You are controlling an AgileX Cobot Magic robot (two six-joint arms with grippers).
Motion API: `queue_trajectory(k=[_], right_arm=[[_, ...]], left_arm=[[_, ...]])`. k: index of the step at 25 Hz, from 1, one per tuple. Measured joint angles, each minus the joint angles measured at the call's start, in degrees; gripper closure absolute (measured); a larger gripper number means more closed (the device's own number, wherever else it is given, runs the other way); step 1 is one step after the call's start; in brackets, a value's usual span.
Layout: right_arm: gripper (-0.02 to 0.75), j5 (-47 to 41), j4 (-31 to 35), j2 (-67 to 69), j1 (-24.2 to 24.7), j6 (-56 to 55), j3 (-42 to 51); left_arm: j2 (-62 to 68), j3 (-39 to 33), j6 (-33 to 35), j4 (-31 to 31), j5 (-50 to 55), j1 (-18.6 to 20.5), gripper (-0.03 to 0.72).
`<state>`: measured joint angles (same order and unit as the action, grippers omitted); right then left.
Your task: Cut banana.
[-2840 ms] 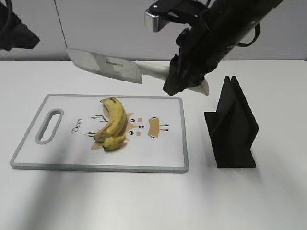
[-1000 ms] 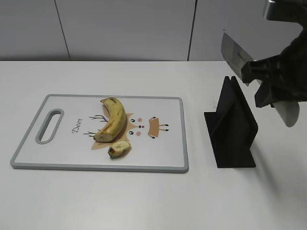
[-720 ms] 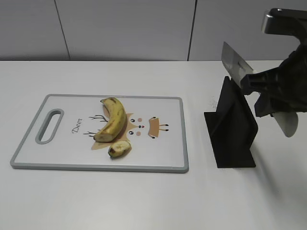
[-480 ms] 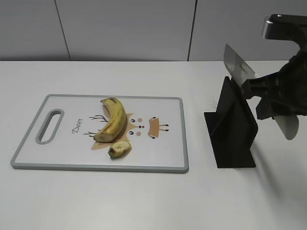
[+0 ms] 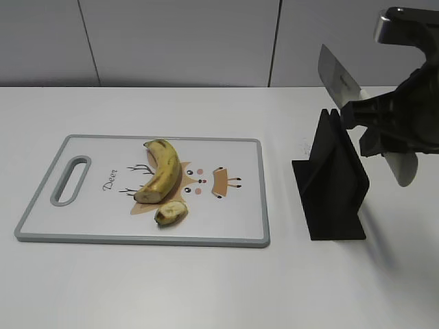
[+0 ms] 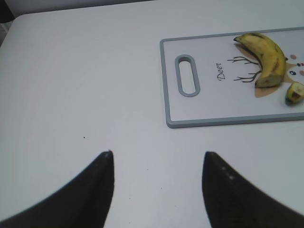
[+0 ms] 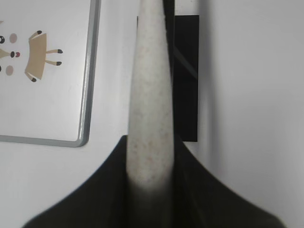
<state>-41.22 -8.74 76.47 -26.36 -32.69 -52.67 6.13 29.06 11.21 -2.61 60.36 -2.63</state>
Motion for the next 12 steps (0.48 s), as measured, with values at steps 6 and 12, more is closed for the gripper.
queue_trajectory(k=[6, 12], right_arm=[[0.577, 0.12, -0.18, 1.95, 0.0, 0.0, 0.4], [0.578, 0.09, -0.24, 4.4, 0.0, -0.01, 2.01]], left_arm=[[0.0, 0.0, 0.0, 0.0, 0.0, 0.0, 0.115], [0.0, 0.0, 0.0, 0.0, 0.0, 0.0, 0.115]])
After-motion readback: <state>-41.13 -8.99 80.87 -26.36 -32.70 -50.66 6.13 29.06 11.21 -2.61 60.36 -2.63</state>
